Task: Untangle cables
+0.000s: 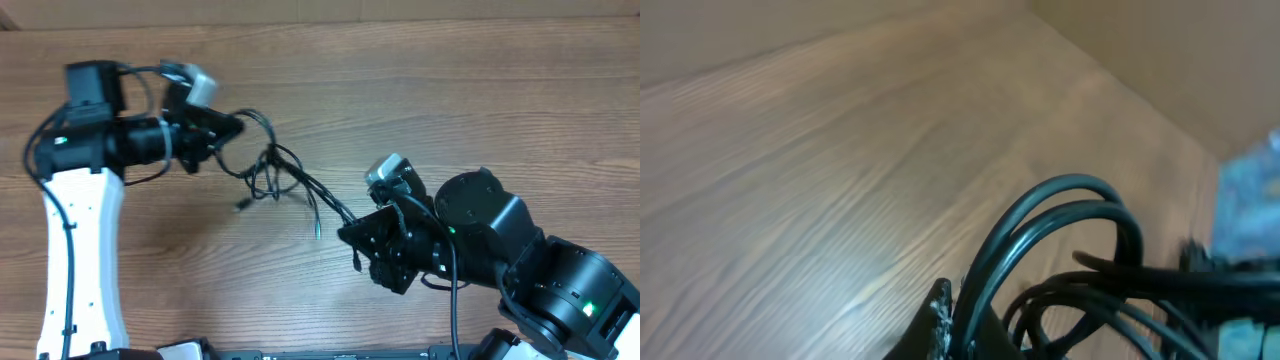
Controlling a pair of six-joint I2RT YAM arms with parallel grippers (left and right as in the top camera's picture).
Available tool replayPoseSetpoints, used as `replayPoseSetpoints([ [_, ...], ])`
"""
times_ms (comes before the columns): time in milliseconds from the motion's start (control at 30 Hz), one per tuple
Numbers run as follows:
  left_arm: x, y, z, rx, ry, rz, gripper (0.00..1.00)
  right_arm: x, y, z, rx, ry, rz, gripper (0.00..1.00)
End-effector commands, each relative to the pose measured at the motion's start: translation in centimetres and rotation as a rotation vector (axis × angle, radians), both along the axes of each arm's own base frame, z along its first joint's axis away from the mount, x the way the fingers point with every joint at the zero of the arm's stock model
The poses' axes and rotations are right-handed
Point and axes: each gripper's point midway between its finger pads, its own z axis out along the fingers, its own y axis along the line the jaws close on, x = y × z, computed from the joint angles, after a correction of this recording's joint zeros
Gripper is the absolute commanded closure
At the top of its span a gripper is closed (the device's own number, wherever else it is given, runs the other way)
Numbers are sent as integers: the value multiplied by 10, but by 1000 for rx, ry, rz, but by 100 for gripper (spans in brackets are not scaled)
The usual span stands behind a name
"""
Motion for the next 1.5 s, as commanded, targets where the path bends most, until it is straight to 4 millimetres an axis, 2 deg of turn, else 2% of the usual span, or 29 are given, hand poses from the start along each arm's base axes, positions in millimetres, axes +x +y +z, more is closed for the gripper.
replayPoseSetpoints([
  [0, 2, 13, 9, -72, 59, 73, 96, 14, -18, -1, -56, -44, -117, 96],
  [167, 3, 14, 10, -69, 48, 74, 96, 32, -69, -27, -226, -13, -405, 96],
  [300, 5, 15, 11, -66, 38, 74, 96, 36, -115, -34, -341, -36, -603, 96],
  [400, 4, 14, 11, -69, 41, 73, 96, 40, -139, -26, -356, -90, -718, 96],
  [633, -2, 9, 17, -107, 45, 49, 96, 49, -173, -8, -380, -205, -886, 96],
  [767, -4, 10, 19, -95, 32, 54, 96, 50, -215, 5, -453, -308, -1107, 96],
  [933, -3, 13, 21, -63, 12, 72, 96, 39, -259, 22, -537, -431, -1316, 96],
  [1033, -3, 12, 21, -62, 11, 72, 96, 33, -274, 28, -548, -476, -1389, 96],
  [1167, -3, 13, 21, -62, 12, 73, 96, 32, -278, 34, -545, -509, -1422, 95],
  [1200, -3, 13, 21, -62, 12, 72, 96, 32, -281, 37, -544, -520, -1439, 80],
  [1233, -3, 12, 21, -63, 13, 72, 96, 32, -282, 38, -539, -521, -1453, 22],
  [1267, -3, 12, 21, -65, 13, 72, 96, 33, -282, 37, -525, -512, -1462, 6],
  [1300, -4, 12, 22, -71, 14, 69, 96, 34, -280, 35, -514, -494, -1459, 1],
  [1467, -8, 4, 26, -91, 13, 41, 96, 47, -247, 16, -481, -365, -1286, 0],
])
